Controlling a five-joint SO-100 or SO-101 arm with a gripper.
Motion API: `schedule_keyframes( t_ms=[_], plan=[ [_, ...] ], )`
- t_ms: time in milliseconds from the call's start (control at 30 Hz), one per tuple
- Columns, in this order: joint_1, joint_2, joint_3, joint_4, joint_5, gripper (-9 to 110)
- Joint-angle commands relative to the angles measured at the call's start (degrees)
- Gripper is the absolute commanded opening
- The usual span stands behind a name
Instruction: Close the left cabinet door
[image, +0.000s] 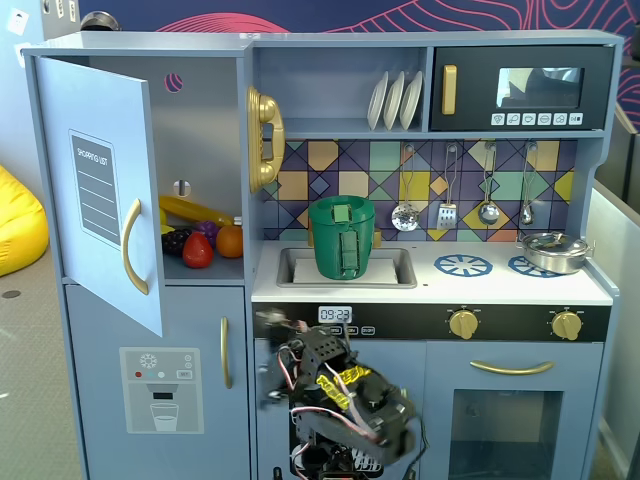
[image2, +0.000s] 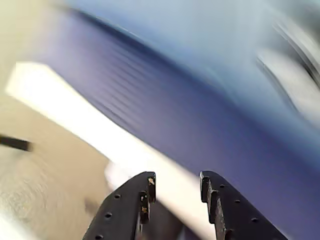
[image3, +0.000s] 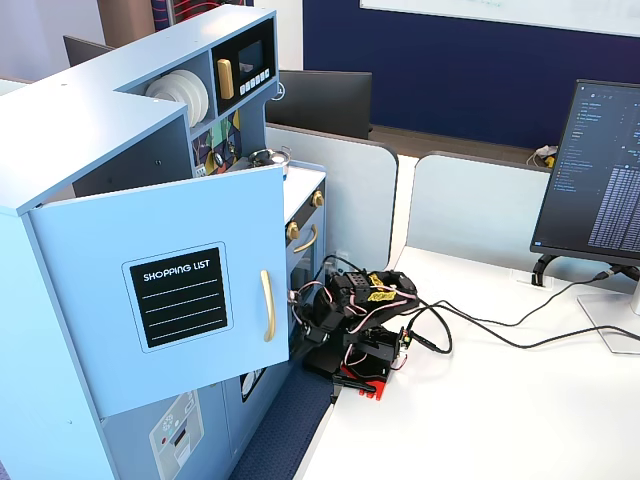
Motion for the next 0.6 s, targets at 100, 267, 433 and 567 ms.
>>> schedule_keyframes(
  t_ms=[100, 267, 433, 567],
  plan=[
    [-34.45, -8.17, -5.98, -36.91, -4.57, 0],
    [-42.89, -17.05, -9.93, -52.38, -8.09, 0],
    [-46.05, -26.1, -16.08, -59.24, -18.19, 0],
    [-45.79, -36.12, -24.79, -62.31, -24.43, 0]
  ],
)
